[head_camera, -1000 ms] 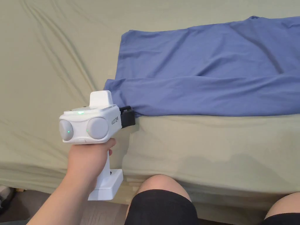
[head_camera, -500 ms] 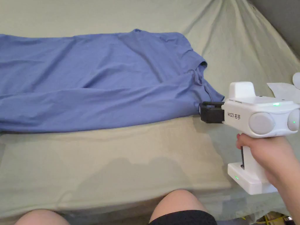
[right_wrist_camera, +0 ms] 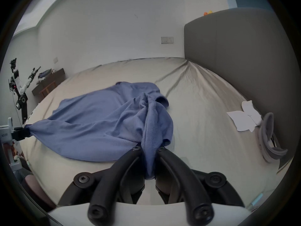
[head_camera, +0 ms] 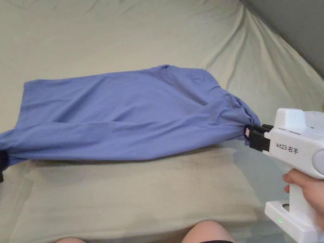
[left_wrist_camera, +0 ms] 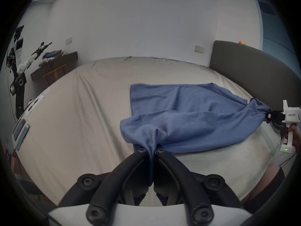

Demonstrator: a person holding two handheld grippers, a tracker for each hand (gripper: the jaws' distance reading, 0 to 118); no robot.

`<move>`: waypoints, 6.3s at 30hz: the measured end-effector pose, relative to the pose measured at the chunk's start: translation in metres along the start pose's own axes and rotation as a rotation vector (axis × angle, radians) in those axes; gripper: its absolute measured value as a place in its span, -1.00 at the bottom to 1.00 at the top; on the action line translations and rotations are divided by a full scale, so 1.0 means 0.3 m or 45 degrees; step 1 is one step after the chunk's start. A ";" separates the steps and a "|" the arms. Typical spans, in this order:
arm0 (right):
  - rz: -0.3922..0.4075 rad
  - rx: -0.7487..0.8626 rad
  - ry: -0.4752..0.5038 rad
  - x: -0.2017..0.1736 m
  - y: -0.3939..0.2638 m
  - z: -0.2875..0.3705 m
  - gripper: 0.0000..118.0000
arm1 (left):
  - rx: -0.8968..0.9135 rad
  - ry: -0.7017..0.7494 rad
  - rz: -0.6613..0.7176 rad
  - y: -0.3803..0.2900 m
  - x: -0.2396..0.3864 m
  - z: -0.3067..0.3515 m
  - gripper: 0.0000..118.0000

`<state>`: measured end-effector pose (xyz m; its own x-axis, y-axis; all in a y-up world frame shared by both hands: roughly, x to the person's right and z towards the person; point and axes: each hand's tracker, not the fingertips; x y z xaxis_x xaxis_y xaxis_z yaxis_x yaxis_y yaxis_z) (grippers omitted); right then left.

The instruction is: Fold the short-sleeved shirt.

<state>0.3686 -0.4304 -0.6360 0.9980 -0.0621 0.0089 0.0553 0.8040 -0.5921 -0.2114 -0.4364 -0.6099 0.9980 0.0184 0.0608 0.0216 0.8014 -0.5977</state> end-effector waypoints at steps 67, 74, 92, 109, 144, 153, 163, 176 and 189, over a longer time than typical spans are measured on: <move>0.035 -0.395 -0.132 0.038 0.331 -0.750 0.13 | -0.214 0.016 -0.076 0.435 -0.084 -0.686 -1.00; 0.177 -0.310 -0.009 -0.020 0.323 -0.648 -0.95 | -0.211 0.020 -0.031 0.421 -0.167 -0.625 -1.00; 0.240 0.013 0.025 -0.005 0.076 0.425 -0.95 | -0.005 -0.133 0.082 0.120 -0.262 0.235 -1.00; 0.158 -0.285 -0.174 0.004 -0.374 0.279 -0.36 | -0.231 0.097 -0.044 -0.292 -0.216 0.156 0.05; 0.368 0.362 -0.143 -0.584 -0.125 0.572 -0.98 | -0.341 -0.735 0.874 -0.173 -0.539 -0.083 0.99; 0.273 0.286 -0.131 -0.564 -0.106 0.529 -0.98 | -0.481 -0.925 0.799 -0.201 -0.470 -0.334 -0.86; 0.288 0.278 -0.110 -0.561 -0.105 0.535 -0.98 | -0.411 -0.778 0.610 -0.054 -0.383 -0.235 -0.90; 0.253 0.347 -0.044 -0.561 -0.096 0.523 -0.98 | -0.669 -0.208 0.433 0.218 -0.614 -0.154 -0.91; 0.205 0.389 0.053 -0.547 -0.101 0.548 -0.98 | -0.780 -0.375 0.167 0.359 0.106 -0.147 -0.91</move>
<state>0.2079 -0.3474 -0.4872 0.9930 0.0608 -0.1015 -0.0900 0.9449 -0.3147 -0.1746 -0.3757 -0.7075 0.9387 0.3232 0.1201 0.0184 0.3009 -0.9535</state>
